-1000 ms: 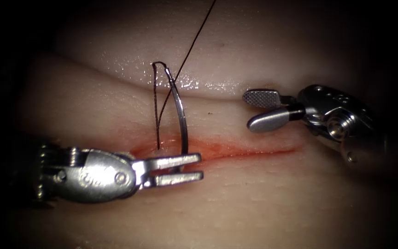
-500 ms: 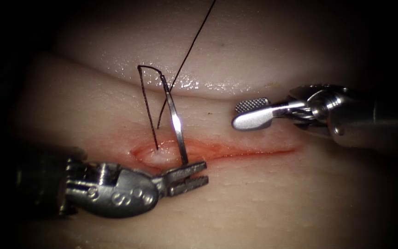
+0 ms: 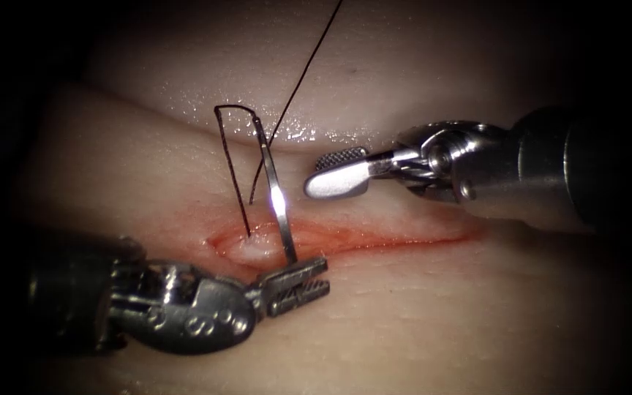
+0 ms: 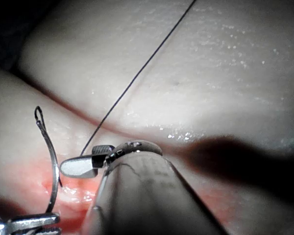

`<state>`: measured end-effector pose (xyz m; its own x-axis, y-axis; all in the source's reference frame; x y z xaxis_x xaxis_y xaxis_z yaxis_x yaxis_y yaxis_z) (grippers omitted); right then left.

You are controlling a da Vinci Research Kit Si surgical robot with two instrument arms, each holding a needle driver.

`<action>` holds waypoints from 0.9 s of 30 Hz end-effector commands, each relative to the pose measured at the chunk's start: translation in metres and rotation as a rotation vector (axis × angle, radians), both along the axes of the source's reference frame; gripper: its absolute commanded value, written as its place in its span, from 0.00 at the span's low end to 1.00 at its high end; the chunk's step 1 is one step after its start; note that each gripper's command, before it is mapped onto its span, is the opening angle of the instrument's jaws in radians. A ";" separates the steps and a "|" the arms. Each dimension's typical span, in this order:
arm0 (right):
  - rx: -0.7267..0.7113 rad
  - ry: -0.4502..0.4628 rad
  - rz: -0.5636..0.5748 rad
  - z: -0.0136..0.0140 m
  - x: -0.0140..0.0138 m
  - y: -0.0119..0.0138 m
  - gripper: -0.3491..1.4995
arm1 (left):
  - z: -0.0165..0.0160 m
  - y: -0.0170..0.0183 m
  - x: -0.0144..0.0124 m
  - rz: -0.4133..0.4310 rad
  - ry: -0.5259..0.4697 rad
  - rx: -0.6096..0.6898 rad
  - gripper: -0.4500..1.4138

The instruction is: Wound Closure

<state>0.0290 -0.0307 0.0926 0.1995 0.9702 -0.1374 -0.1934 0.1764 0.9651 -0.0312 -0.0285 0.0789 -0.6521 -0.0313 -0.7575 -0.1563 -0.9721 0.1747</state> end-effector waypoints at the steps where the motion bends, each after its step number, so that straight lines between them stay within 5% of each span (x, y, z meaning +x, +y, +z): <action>1: 0.002 0.028 -0.002 0.0005 0.0011 -0.0001 0.85 | 0.0005 -0.0004 -0.0006 0.005 -0.011 0.003 0.00; 6: 0.000 0.097 -0.013 0.0006 0.0012 0.0000 0.75 | 0.0002 -0.0004 -0.0007 0.029 -0.047 0.014 0.00; 21: -0.011 0.171 -0.026 0.0008 0.0028 -0.0011 0.78 | -0.0006 0.0000 -0.0007 0.053 -0.106 -0.012 0.00; 27: -0.017 0.195 -0.045 0.0007 0.0039 -0.0017 0.68 | -0.0007 -0.0001 -0.0008 0.058 -0.108 -0.016 0.00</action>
